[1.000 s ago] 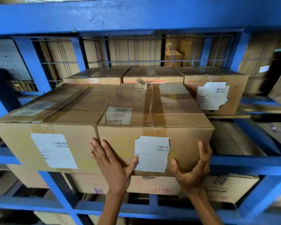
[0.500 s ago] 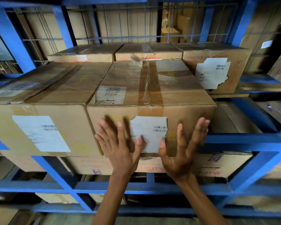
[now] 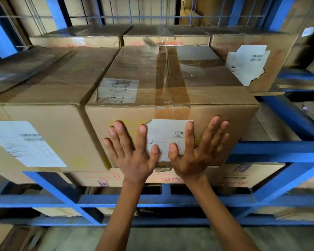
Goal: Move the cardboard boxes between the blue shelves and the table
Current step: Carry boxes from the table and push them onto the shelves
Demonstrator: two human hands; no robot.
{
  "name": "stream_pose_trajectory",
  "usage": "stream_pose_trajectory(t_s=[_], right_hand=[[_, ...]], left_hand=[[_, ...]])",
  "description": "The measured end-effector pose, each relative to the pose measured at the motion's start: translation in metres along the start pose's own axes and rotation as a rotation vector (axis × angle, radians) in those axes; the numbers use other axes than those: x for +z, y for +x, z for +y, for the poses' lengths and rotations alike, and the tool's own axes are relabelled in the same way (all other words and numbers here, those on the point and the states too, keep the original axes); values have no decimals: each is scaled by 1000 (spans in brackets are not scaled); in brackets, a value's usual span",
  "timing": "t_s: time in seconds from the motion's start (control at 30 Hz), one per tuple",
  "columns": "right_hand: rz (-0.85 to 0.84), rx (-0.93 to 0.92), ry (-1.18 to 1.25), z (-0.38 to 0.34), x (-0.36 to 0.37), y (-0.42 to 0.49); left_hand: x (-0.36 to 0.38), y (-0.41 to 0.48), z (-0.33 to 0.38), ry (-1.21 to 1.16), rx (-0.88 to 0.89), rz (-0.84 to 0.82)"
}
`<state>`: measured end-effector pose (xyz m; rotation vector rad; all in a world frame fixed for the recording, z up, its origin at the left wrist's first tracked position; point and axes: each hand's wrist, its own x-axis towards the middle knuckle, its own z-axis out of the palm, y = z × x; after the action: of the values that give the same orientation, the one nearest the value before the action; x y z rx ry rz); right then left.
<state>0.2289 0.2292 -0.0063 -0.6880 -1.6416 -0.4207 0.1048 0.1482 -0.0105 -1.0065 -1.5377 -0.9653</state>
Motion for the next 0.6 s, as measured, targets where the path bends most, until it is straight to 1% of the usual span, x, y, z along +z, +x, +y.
stream_pose_trajectory(t_s=[0.13, 0.23, 0.33, 0.43, 0.5, 0.6], right_hand=[[-25, 22, 11, -2, -3, 4], [-55, 42, 48, -2, -9, 6], [-142, 51, 92, 0, -24, -3], [-301, 65, 112, 7, -49, -34], [-427, 158, 144, 8, -73, -63], [-594, 441, 47, 6, -125, -110]], left_hand=[[-3, 3, 0, -5, -12, -33], [-10, 1, 1, -69, -39, -96], [-24, -13, 1, -168, -83, -206], [-45, -39, 5, -298, -118, -377], [-62, -59, 12, -384, -138, -508], [-89, -90, 29, -500, -106, -721]])
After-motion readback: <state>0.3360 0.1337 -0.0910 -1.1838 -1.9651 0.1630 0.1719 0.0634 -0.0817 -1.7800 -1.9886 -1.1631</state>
